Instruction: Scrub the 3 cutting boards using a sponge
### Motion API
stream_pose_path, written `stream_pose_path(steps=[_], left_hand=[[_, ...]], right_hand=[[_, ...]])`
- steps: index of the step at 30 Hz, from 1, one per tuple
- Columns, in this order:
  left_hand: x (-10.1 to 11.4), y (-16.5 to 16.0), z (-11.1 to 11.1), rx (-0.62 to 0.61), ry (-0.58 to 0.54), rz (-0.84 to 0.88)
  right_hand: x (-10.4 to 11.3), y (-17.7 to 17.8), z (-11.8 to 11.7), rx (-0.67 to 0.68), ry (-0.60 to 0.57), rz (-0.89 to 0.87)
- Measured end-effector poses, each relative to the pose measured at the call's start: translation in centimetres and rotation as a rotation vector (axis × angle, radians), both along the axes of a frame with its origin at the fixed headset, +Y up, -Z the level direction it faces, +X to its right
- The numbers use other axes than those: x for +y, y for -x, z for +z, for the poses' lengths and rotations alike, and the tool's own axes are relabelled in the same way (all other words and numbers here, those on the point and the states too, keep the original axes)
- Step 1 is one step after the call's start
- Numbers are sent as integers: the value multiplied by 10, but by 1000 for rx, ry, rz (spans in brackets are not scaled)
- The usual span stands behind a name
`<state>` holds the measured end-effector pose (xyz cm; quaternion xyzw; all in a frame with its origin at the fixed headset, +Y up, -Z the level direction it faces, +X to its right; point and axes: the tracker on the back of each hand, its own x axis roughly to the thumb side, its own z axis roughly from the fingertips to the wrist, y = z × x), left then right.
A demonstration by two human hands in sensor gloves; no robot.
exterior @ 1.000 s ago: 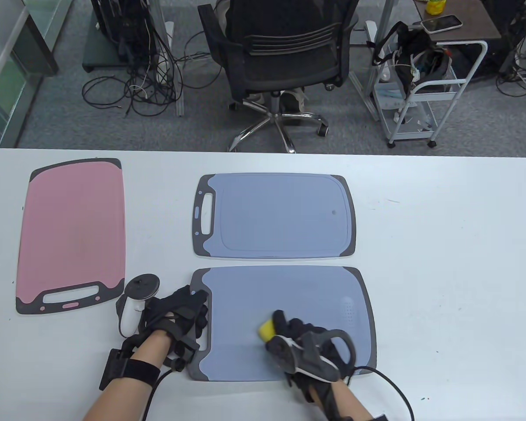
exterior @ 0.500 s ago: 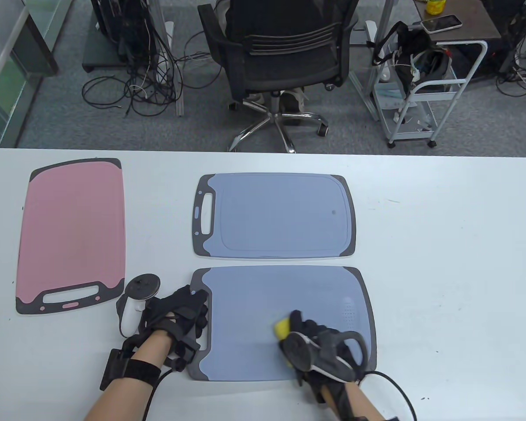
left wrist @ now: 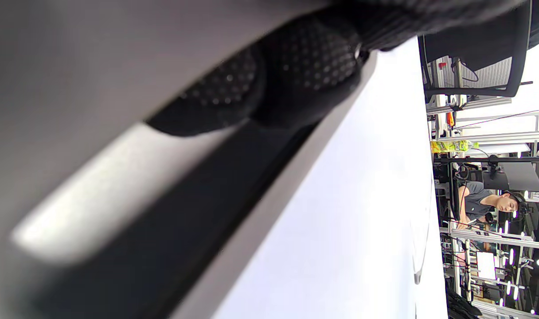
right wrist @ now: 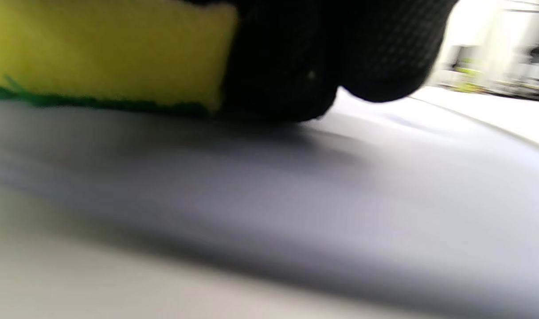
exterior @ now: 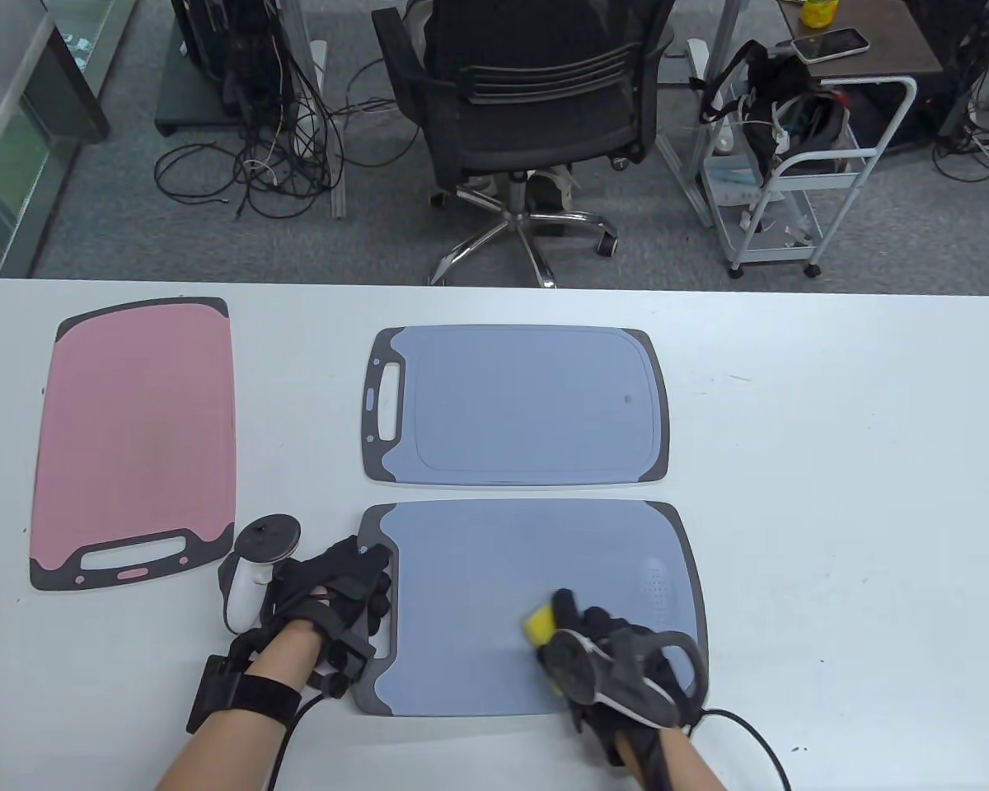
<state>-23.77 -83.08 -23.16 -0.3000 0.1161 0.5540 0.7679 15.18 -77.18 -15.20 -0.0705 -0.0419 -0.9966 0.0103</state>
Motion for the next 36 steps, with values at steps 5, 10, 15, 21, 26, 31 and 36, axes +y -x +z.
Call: stream_pose_path(steps=[5, 10, 15, 21, 26, 31, 36], left_hand=[[0, 0, 0, 4, -6, -15], [0, 0, 0, 10, -16, -37], [-1, 0, 0, 7, -7, -20], [-1, 0, 0, 3, -1, -6], [-1, 0, 0, 3, -3, -8], [-1, 0, -1, 6, -12, -26], [-1, 0, -1, 4, -12, -27]], right_hand=[[-3, -63, 1, -203, 29, -30], [-1, 41, -11, 115, -41, -35], [7, 176, 5, 484, -71, -1], [8, 162, 4, 435, -60, 23], [1, 28, -2, 98, -12, 55], [-4, -82, 4, -254, 23, 10], [-1, -2, -8, 1, -6, 24]])
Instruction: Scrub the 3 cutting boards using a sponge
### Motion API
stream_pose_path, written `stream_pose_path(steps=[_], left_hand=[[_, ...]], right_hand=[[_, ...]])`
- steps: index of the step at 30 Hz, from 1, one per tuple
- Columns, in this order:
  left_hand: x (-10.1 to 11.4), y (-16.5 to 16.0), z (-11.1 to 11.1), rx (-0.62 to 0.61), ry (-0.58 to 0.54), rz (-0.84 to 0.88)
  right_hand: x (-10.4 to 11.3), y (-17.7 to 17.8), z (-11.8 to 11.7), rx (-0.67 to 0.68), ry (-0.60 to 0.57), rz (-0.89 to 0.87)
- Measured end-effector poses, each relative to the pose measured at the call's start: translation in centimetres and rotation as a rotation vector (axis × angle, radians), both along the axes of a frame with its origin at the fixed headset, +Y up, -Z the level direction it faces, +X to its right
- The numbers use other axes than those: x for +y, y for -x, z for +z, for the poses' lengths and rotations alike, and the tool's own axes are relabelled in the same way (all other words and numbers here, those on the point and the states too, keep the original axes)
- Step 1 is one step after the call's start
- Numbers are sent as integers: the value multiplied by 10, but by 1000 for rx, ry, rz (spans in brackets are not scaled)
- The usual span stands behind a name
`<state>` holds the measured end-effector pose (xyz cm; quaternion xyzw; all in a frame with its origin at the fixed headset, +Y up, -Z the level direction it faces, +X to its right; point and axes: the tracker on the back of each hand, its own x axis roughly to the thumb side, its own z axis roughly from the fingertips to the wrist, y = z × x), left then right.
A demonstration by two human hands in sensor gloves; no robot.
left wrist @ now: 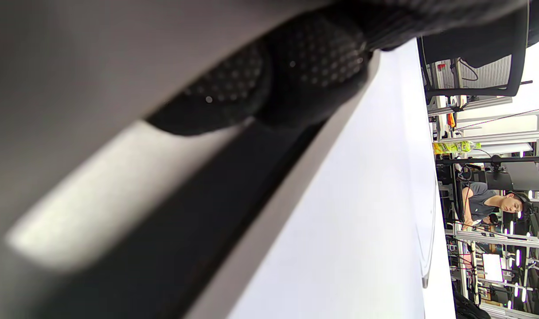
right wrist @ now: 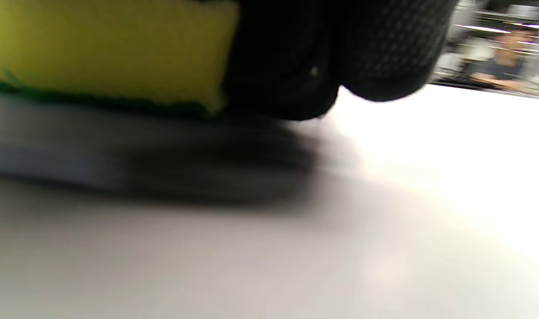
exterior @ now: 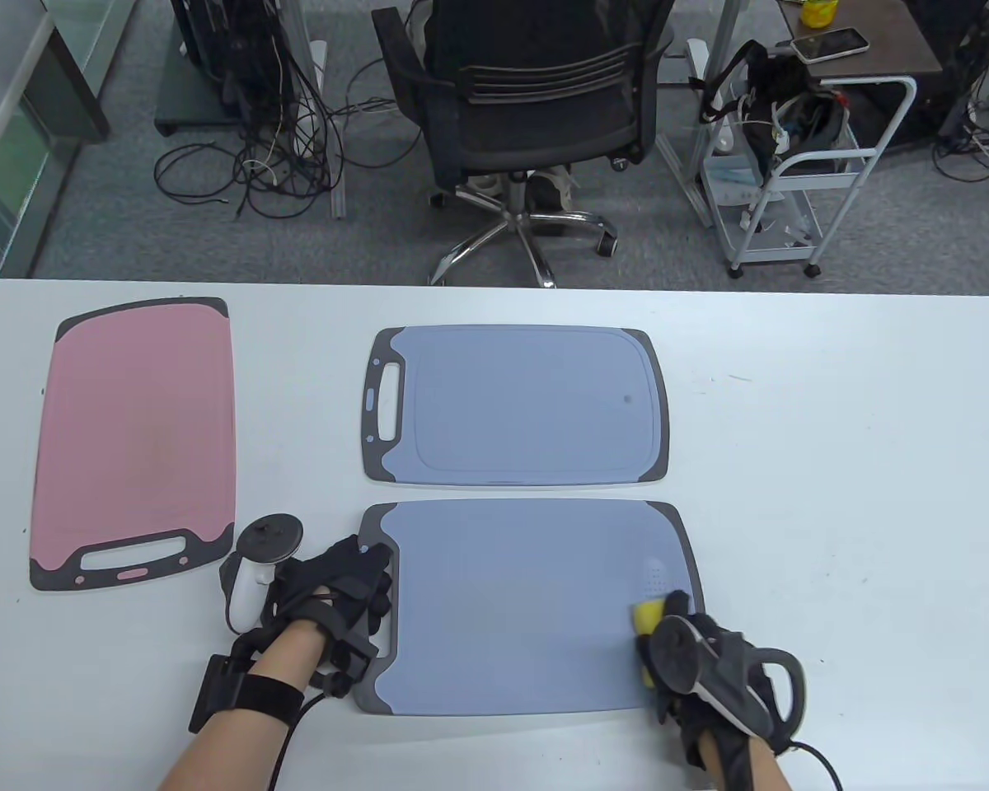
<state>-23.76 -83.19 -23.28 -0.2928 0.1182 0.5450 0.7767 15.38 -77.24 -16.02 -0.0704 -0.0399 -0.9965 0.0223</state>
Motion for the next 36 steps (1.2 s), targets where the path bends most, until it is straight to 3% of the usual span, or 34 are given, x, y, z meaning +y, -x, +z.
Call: stream_pose_path(steps=[5, 7, 9, 12, 16, 21, 24, 27, 33, 36], left_hand=[[0, 0, 0, -2, 6, 13], [0, 0, 0, -3, 7, 16], [0, 0, 0, -5, 10, 20], [0, 0, 0, -6, 9, 20], [1, 0, 0, -7, 6, 15], [1, -1, 0, -5, 0, 4], [1, -1, 0, -4, -2, -2], [1, -1, 0, -4, -1, -1], [1, -1, 1, -2, -4, -5], [1, -1, 1, -3, -3, -1]], right_hand=[[8, 151, 4, 413, -22, 1], [10, 189, 12, 522, -43, -1], [10, 205, 16, 556, -53, 18], [11, 179, 12, 491, -36, 30], [5, 79, 6, 251, -20, 46], [-4, -60, 13, -162, 21, 3], [-3, -81, 12, -234, 51, 4], [-1, -31, 6, -42, 22, 20], [8, 149, 15, 449, -37, 24], [9, 197, 24, 573, -61, 9]])
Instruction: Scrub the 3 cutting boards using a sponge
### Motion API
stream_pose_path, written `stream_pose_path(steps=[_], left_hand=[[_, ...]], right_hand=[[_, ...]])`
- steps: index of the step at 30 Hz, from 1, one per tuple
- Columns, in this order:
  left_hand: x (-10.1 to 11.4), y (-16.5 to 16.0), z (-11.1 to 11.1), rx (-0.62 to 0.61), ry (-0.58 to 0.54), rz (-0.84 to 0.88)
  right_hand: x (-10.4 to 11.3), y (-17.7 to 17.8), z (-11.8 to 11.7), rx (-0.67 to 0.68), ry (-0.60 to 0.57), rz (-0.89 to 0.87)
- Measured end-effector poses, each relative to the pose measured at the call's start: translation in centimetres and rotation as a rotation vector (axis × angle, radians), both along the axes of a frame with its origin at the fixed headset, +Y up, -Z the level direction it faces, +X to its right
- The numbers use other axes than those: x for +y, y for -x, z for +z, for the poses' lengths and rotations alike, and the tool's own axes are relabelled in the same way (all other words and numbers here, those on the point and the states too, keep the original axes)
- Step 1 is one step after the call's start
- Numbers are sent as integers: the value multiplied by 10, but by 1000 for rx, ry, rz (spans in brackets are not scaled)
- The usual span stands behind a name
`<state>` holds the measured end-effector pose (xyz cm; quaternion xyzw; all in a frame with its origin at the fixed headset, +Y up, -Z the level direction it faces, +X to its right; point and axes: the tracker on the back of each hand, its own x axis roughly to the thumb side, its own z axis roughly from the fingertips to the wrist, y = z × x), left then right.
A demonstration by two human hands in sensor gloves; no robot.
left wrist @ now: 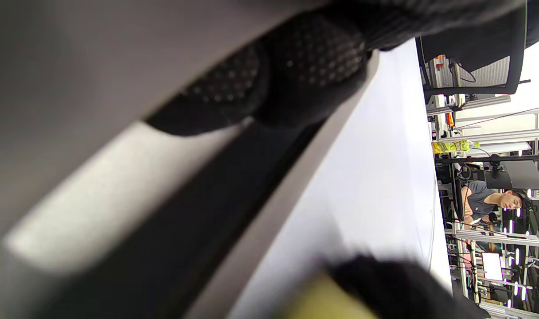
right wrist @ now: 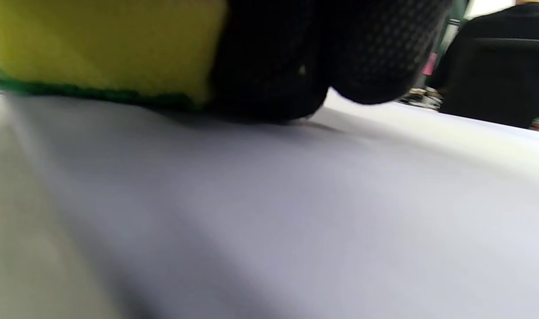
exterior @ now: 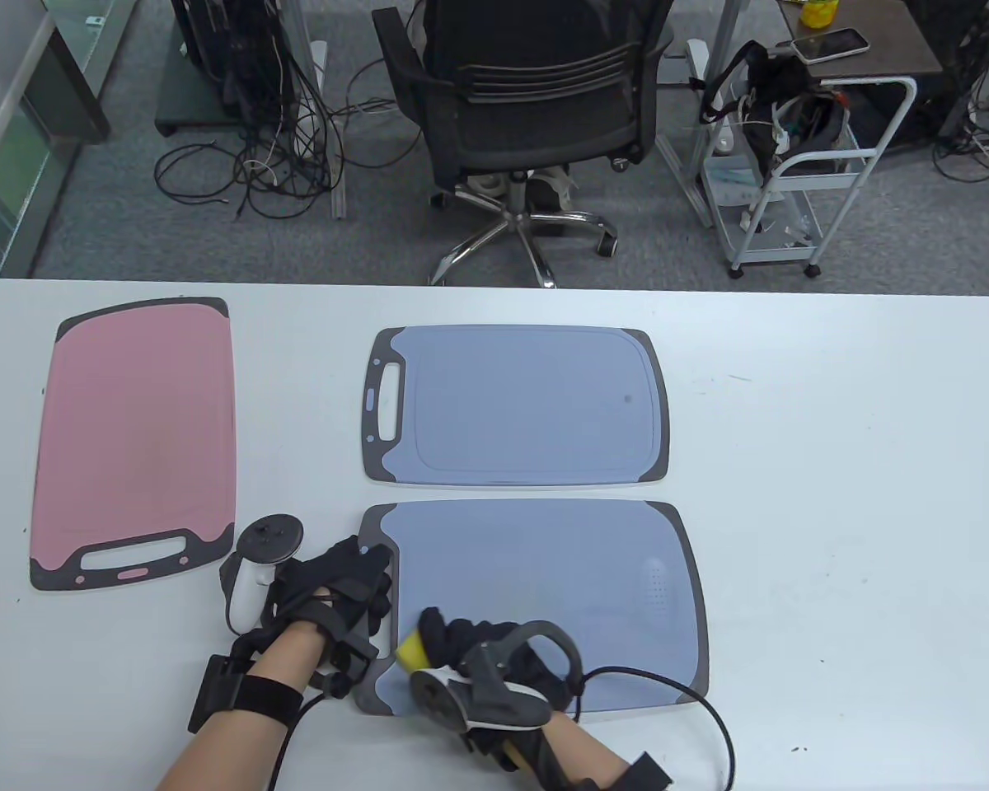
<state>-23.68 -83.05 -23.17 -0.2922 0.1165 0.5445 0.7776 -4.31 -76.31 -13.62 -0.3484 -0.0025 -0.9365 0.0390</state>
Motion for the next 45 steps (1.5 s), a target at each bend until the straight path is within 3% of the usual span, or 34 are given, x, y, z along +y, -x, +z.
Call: stream_pose_path(steps=[2, 4, 8, 12, 15, 17, 19, 22, 25, 29, 32, 34, 42, 45], left_hand=[[0, 0, 0, -1, 2, 4], [0, 0, 0, -2, 1, 4], [0, 0, 0, -4, 3, 5], [0, 0, 0, -2, -2, -4], [0, 0, 0, -2, -3, -8], [0, 0, 0, -3, -5, -10], [1, 0, 0, -1, -6, -13], [1, 0, 0, -1, -6, -13], [0, 0, 0, -1, -2, -5], [1, -1, 0, -1, -4, -8], [1, -1, 0, -2, -5, -8], [1, -1, 0, -1, -3, -7], [1, -1, 0, 0, -6, -14], [1, -1, 0, 3, -10, -24]], right_hand=[[1, 2, 0, -1, -3, 28], [1, -20, -3, -54, 8, 24], [-5, -115, -11, -293, 20, 25], [-11, -229, -8, -624, 75, 5], [-12, -274, -4, -768, 110, -2], [-12, -264, -5, -741, 107, -19], [-10, -232, -7, -593, 74, 29], [-9, -152, -8, -341, 49, -42], [-5, -69, -2, -126, 17, 8], [-2, -13, 4, -5, -8, 19], [-1, -28, 3, -34, -4, 33], [-3, -60, 1, -109, 14, 50], [-13, -259, 7, -630, 66, -4], [-14, -278, 8, -686, 111, -29]])
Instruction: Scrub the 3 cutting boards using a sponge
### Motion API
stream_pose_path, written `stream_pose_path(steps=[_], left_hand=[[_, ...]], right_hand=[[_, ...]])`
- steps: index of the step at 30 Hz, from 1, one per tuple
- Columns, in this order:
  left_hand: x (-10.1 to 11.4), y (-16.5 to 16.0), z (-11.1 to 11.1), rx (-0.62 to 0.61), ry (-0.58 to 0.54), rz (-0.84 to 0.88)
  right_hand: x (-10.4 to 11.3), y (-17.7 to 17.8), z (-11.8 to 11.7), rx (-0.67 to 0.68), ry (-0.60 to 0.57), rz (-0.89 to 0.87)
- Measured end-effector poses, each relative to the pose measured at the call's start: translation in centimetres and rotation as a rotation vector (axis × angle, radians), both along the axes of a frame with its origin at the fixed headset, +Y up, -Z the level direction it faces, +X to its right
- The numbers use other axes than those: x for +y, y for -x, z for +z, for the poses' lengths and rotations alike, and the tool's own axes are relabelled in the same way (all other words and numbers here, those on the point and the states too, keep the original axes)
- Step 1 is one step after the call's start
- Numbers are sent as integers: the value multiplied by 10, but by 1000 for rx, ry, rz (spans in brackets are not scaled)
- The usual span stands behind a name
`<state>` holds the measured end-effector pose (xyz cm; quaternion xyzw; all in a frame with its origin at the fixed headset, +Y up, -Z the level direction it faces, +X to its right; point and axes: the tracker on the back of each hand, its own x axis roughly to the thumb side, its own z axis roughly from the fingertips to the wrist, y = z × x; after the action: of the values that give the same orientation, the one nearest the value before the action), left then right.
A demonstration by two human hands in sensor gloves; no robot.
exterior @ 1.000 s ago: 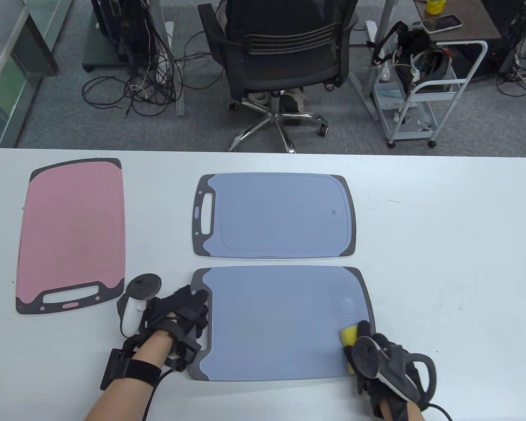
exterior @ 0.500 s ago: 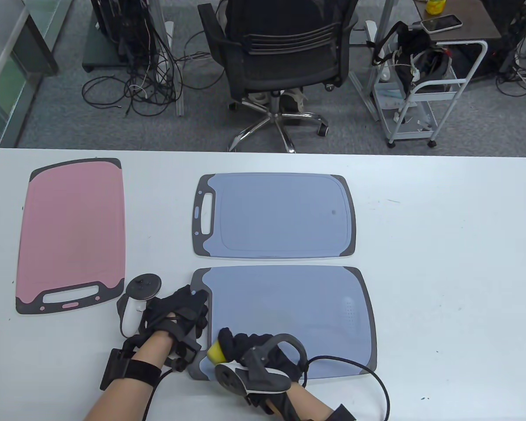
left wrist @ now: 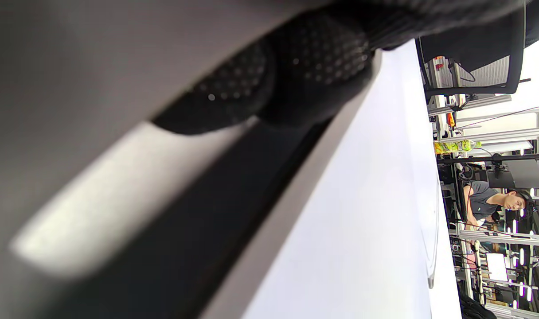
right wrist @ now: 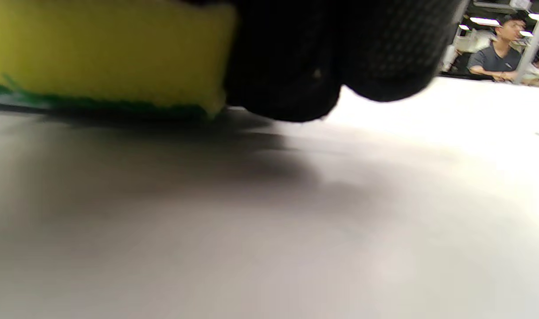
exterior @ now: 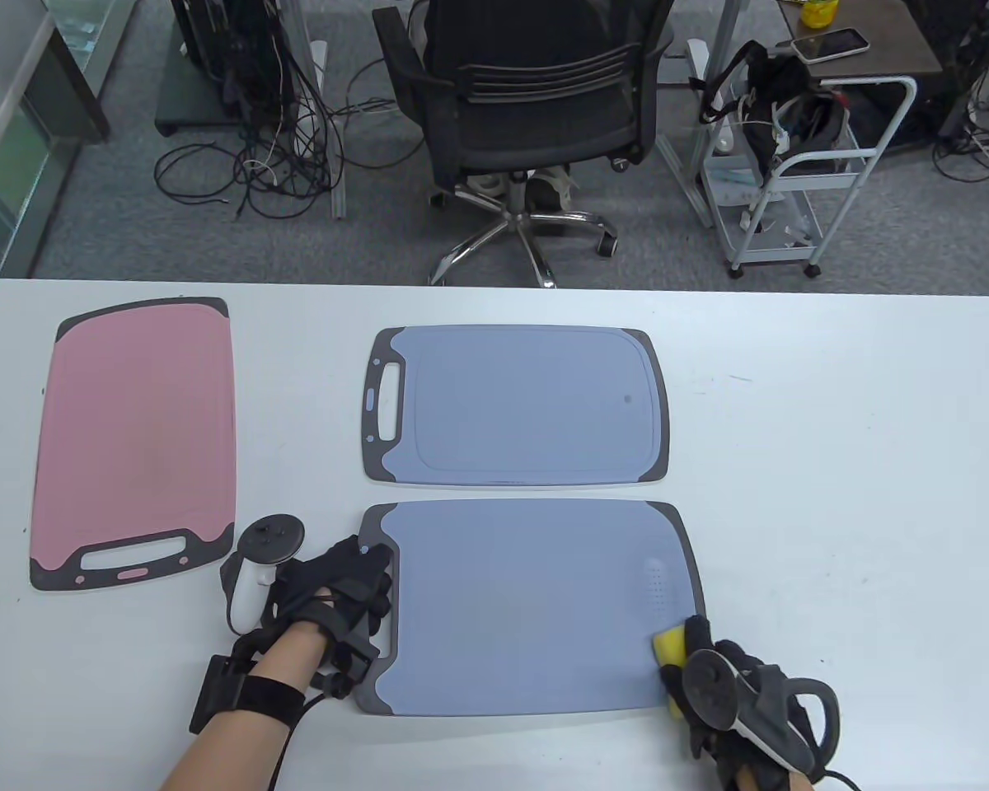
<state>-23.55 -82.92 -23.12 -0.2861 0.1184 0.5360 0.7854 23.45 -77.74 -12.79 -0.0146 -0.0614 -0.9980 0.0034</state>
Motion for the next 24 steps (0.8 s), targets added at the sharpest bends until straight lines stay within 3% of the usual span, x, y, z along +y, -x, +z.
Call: stream_pose_path(steps=[3, 7, 10, 14, 16, 19, 24], left_hand=[[0, 0, 0, 1, 0, 1], [1, 0, 0, 6, -13, -6], [0, 2, -1, -1, -15, 10], [0, 2, -1, 5, -12, 18], [0, 3, 0, 11, -12, 19], [0, 4, 0, 20, -8, 29], [0, 3, 1, 23, -2, 32]], right_hand=[[3, 30, -2, 111, -42, 93], [7, 132, -5, 387, -63, -8], [11, 218, -1, 587, -94, 32], [14, 284, 6, 715, -97, -16], [13, 290, 8, 721, -123, 30], [10, 267, 8, 717, -136, -14], [5, 186, 5, 604, -116, 23]])
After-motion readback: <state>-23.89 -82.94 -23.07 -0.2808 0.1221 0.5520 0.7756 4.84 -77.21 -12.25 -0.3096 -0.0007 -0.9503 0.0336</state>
